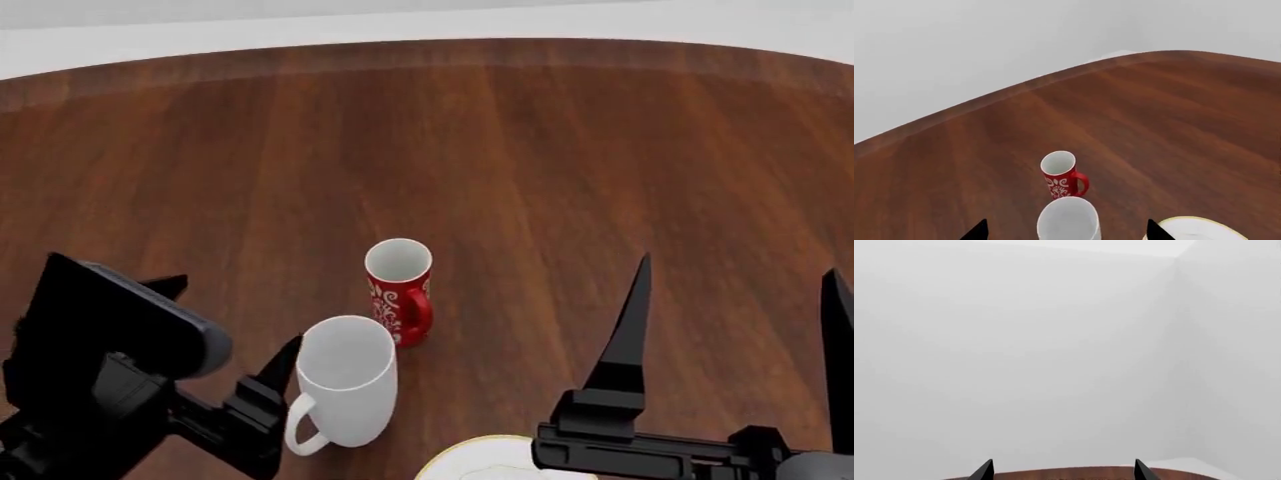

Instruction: Put the white mug on the plate.

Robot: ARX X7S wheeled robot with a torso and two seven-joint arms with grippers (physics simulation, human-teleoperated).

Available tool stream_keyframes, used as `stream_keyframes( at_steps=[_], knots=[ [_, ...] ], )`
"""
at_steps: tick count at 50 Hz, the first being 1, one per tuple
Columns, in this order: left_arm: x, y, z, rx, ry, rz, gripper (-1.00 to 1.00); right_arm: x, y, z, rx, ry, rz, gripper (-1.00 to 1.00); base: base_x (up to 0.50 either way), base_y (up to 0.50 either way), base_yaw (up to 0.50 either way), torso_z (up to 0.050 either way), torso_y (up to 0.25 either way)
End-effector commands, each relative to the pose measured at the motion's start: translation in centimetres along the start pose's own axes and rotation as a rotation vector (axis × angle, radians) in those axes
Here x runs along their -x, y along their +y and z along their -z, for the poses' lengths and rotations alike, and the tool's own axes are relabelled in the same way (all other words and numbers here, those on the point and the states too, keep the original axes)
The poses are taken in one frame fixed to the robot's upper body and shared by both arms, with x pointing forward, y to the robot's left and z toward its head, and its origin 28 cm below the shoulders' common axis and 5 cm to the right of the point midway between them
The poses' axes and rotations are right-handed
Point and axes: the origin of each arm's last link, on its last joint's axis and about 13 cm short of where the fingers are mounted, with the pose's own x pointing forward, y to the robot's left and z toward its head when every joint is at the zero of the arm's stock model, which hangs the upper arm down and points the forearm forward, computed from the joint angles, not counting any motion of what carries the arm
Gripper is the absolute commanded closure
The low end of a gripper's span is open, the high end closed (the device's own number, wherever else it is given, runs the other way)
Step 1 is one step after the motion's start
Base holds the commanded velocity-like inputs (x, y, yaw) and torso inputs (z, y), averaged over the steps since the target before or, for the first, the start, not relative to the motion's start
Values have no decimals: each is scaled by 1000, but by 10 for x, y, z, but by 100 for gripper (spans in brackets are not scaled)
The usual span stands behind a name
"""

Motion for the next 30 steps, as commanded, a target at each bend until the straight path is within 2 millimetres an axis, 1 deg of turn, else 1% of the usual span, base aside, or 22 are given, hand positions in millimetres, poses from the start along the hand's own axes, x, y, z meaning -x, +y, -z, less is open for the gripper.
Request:
stream_keyframes(
  at_steps=[1, 14, 30],
  knots=[
    [-6, 0, 6, -9, 41, 14, -100, 1, -1, 4, -7, 6, 6, -100, 0, 0, 0, 0, 0],
    [-12, -2, 15, -3, 78, 22, -100, 2, -2, 9, -16, 18, 8, -100, 0, 0, 0, 0, 0],
    [-23, 0, 30, 6, 124, 18, -100, 1, -1, 10, -19, 24, 8, -100, 0, 0, 0, 0, 0]
  ],
)
